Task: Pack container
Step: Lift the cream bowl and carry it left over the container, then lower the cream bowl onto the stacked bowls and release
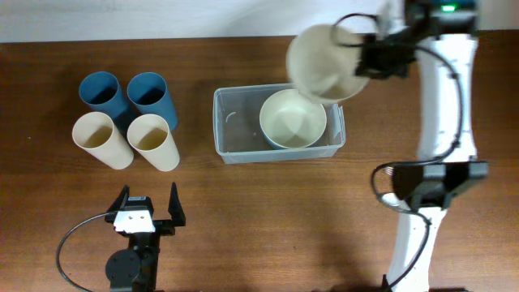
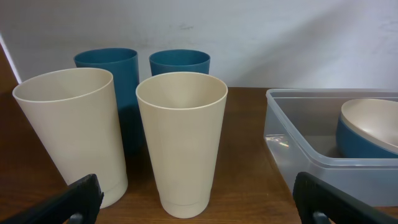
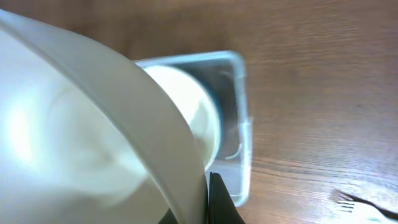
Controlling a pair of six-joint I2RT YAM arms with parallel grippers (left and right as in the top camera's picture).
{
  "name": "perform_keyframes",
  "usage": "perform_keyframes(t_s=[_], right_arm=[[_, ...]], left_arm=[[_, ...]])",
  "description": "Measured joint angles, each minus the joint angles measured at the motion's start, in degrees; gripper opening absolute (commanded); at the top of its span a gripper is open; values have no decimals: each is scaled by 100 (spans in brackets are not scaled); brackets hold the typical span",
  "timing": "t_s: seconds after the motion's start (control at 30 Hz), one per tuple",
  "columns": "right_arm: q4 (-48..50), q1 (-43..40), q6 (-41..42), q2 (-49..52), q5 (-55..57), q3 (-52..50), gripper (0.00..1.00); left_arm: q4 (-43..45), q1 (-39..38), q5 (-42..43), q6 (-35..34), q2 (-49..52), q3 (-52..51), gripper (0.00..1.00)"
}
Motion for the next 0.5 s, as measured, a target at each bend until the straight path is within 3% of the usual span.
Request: perform_keyframes(t_s=[0.2,0.5], right_arm=[[-2,990,37,-2,577,-496,4],[251,1067,138,-2,933,-1349,4]], left_arm=[[0,0,0,0,0,0,100],[2,0,0,0,0,0,100]])
